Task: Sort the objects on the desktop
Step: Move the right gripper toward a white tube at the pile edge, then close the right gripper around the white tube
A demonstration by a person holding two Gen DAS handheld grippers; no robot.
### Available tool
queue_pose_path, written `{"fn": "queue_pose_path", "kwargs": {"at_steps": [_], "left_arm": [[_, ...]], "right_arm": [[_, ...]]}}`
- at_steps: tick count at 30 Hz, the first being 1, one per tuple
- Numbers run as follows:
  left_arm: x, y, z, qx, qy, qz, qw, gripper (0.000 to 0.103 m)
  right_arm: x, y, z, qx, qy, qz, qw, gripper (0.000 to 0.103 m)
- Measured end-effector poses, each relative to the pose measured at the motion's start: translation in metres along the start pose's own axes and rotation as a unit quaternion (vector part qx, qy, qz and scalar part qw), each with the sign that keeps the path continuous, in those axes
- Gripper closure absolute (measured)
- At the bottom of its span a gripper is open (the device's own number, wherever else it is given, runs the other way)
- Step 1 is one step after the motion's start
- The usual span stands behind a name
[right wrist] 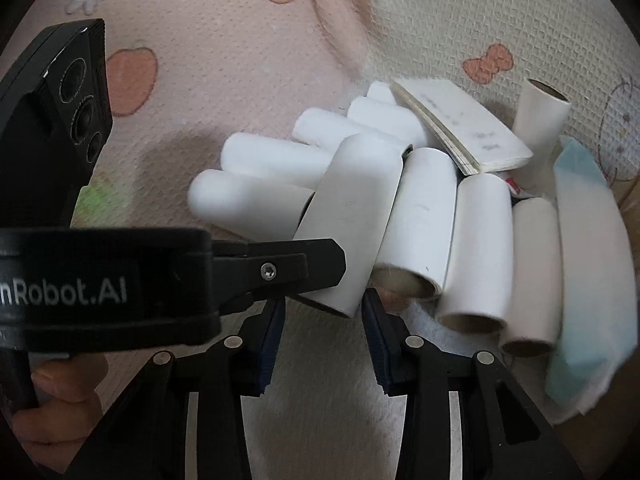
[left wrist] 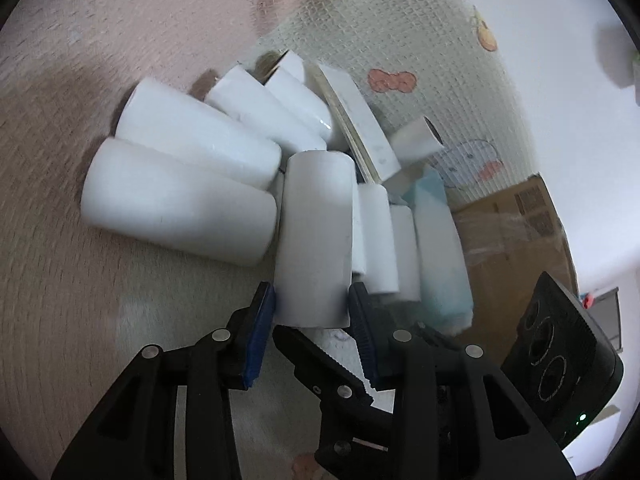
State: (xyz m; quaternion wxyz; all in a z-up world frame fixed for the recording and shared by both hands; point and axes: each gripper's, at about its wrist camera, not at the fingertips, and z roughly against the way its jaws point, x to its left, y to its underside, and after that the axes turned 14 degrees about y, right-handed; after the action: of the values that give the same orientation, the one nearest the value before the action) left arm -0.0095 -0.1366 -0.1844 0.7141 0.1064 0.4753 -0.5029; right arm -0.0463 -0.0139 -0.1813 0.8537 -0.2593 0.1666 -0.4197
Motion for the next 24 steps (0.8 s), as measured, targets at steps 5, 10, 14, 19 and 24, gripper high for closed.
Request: {"fn": "queue_pose_path", "kwargs": {"at_steps": [5, 10, 14, 19, 24], "left_arm": [[-0.011, 0.019, 0.008, 0.000, -0.001, -0.008, 1.0000, 0.061], [0.001, 0.037, 0.014, 0.012, -0.006, 0.037, 0.9992, 0.061], [0.021, 0.048, 0.015, 0.015, -0.010, 0.097, 0.9951, 0.061], [0.018, 0.047, 0.021, 0.009, 0.002, 0.104, 0.9945, 0.062], [-0.002, 0.039, 0.028, 0.014, 0.001, 0.050, 0.9986, 0.061]], "right_arm": [[0.001, 0.015, 0.019, -0.013, -0.003, 0.014, 1.000, 0.067], [0.010, 0.021, 0.022, 0.007, -0.025, 0.036, 0.999, 0.067], [0.020, 0.038, 0.027, 0.009, -0.034, 0.087, 0.996, 0.067], [0.023, 0.050, 0.034, 0.010, -0.045, 0.102, 0.994, 0.067], [0.010, 0.047, 0.052, -0.003, -0.073, 0.066, 0.995, 0.066]]}}
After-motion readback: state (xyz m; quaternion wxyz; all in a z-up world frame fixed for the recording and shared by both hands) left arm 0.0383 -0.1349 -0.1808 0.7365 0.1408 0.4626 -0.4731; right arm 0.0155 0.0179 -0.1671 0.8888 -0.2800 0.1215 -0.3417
